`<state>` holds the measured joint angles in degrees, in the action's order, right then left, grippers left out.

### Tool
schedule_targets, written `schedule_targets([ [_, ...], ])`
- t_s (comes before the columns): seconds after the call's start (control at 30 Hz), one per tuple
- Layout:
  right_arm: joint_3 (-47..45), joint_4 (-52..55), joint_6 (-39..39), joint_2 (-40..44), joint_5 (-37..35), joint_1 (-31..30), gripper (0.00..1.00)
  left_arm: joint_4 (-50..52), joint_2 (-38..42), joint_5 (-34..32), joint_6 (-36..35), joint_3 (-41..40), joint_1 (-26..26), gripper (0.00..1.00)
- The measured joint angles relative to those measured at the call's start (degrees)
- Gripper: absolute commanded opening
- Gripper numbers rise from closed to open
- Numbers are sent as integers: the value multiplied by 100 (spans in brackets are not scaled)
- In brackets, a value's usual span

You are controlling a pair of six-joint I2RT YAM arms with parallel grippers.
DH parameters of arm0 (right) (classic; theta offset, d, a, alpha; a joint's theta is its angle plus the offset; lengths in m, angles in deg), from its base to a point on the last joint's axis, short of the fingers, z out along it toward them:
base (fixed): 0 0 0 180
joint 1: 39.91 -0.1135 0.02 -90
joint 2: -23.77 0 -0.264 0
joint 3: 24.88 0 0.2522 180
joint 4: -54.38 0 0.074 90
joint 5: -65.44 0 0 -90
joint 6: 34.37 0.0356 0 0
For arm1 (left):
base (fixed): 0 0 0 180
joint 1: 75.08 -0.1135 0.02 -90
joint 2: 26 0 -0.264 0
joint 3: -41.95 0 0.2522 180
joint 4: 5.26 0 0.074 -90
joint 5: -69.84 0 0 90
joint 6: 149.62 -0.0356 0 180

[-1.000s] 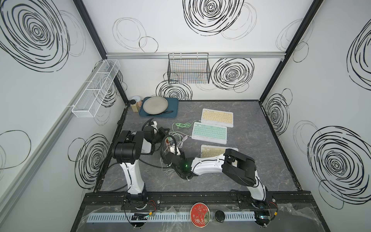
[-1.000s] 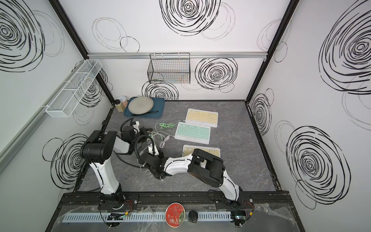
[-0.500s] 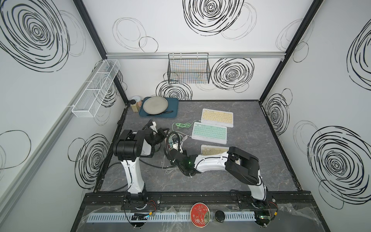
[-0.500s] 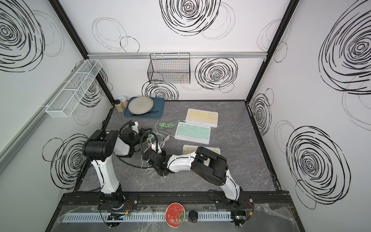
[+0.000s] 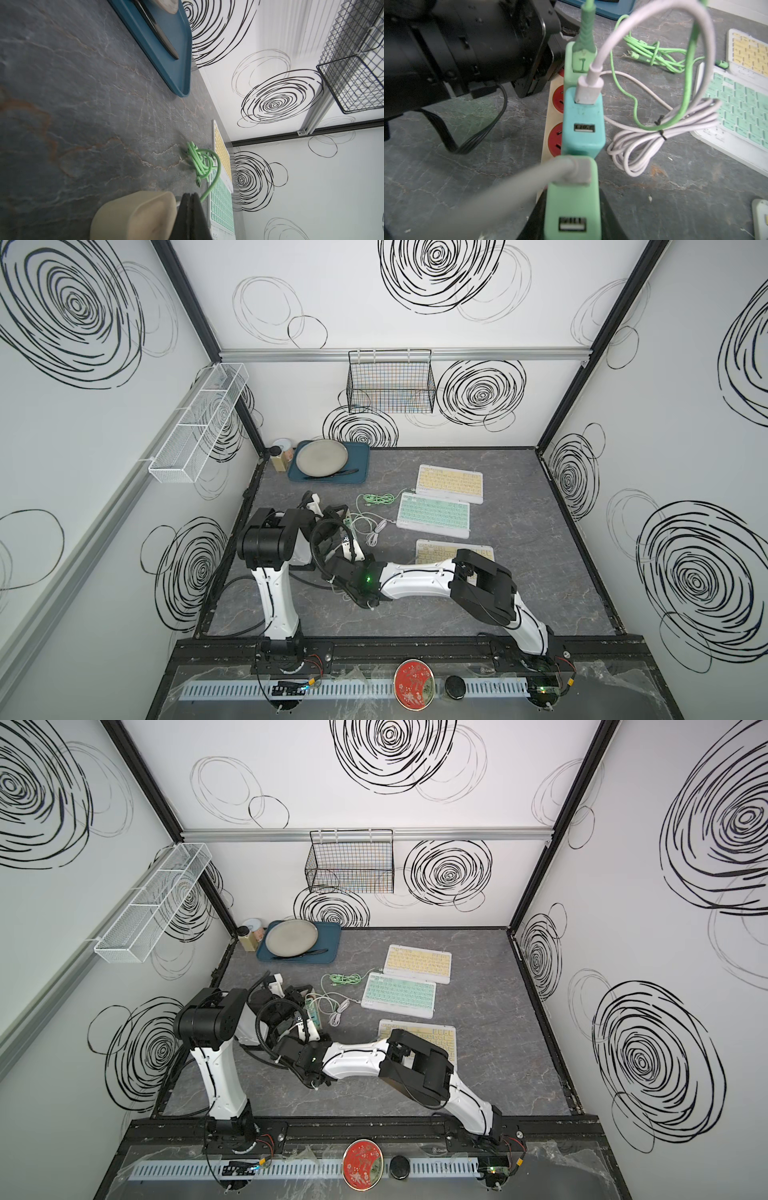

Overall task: Unplug the wireless keyboard
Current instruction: Remove the plug from the socket.

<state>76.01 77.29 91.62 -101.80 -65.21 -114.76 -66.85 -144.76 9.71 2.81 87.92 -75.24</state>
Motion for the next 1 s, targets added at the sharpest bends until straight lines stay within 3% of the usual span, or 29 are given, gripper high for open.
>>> schedule_targets([
  [0.2, -944, -901, 245, 656, 1585, 450, 0, -13, -2, -2, 4, -7, -2, 0],
  [0.33, -511, -352, 284, 487, 1370, 365, 0, -42, -9, -15, 4, -17, -2, 0],
  [0.6, 892, 968, 184, -378, -127, -101, 0, -103, -20, -66, 7, -33, -61, 0],
  [0.87, -310, -149, 122, 321, 697, 188, 0, -116, -42, -55, 4, -35, -57, 0],
  [1.0, -358, -214, 61, 372, 780, 214, 0, -129, -44, -59, 4, -37, -57, 0],
])
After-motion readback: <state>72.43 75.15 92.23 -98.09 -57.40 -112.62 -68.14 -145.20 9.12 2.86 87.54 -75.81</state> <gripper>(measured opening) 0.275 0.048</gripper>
